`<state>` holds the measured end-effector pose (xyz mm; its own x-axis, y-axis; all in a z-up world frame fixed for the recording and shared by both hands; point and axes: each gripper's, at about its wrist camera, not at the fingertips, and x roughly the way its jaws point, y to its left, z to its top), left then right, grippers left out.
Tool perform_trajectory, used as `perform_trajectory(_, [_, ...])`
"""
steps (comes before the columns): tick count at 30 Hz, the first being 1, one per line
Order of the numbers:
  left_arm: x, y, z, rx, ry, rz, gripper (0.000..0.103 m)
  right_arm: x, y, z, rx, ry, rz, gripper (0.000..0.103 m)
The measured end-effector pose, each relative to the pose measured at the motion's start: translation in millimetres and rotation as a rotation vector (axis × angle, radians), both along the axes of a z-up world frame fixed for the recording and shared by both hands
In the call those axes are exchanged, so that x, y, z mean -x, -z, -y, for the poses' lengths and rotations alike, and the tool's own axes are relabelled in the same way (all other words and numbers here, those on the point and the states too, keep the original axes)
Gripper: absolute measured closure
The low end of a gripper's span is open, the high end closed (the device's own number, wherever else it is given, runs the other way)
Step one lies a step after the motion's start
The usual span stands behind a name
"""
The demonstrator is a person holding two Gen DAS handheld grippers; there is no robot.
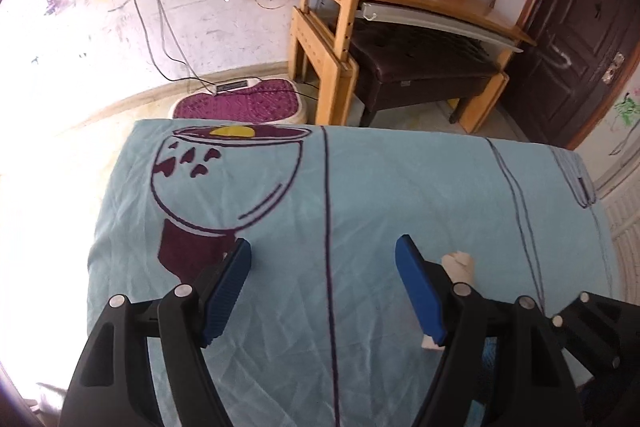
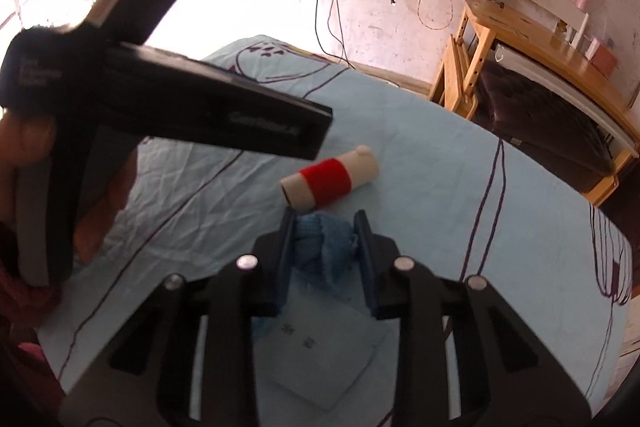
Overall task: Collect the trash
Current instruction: 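Grasp the blue cloth with the right gripper while the left grasps the red-and-white roll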
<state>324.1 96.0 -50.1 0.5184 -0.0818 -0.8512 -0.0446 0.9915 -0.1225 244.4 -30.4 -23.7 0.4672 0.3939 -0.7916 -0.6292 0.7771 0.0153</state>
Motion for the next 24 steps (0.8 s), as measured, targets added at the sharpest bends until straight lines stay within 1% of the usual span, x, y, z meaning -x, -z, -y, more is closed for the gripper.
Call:
perform_trajectory(2, [0.2,0.5,4.5,0.018,0.032,0.002,0.033,-2.3,-2.1,7.4,-0.023,0.033,-0.004,0.076])
perform_trajectory(3, [2.6,0.9,6.7,0.011,0.042,0.003,0.033,-6.3,-3.7,13.6,-0.041,0.057,-0.009,0.076])
perform_trajectory(7, [7.9,3.4,22.4,-0.048,0.072,0.016,0.033,-11.0,-7.7,32.9,-0.066,0.124,-0.001,0.076])
perform_trajectory(9, [9.9,2.4,25.8,-0.046,0.084,0.027,0.033,-12.6,-7.8,43.5,-0.076,0.158,0.0,0.076])
perform_trajectory(11, [12.9,-0.8,26.8,-0.002,0.1,0.043,0.033,-12.5,-7.6,50.5,-0.085,0.182,0.003,0.076])
perform_trajectory(12, [14.6,-4.4,25.4,0.055,0.112,0.06,0.033,-11.6,-8.0,53.1,-0.092,0.189,0.005,0.076])
perform_trajectory(14, [17.4,-8.1,23.7,0.131,0.125,0.075,0.033,-9.9,-9.6,56.3,-0.102,0.203,0.016,0.076])
perform_trajectory(15, [16.1,-6.7,26.4,0.156,0.132,0.071,0.033,-10.5,-10.4,57.2,-0.107,0.209,0.022,0.076])
perform_trajectory(17, [13.7,-2.0,35.5,0.17,0.16,0.06,0.033,-9.5,-13.0,60.9,-0.121,0.223,0.034,0.076])
perform_trajectory(19, [12.5,1.5,50.4,0.125,0.192,0.061,0.033,-9.4,-16.2,63.2,-0.126,0.233,0.044,0.076])
perform_trajectory(22, [17.4,3.1,63.1,0.058,0.197,0.062,0.033,-7.2,-15.5,66.9,-0.128,0.237,0.043,0.076])
perform_trajectory(24, [19.7,4.4,67.2,0.004,0.178,0.06,0.038,-6.6,-14.0,68.4,-0.129,0.24,0.04,0.076])
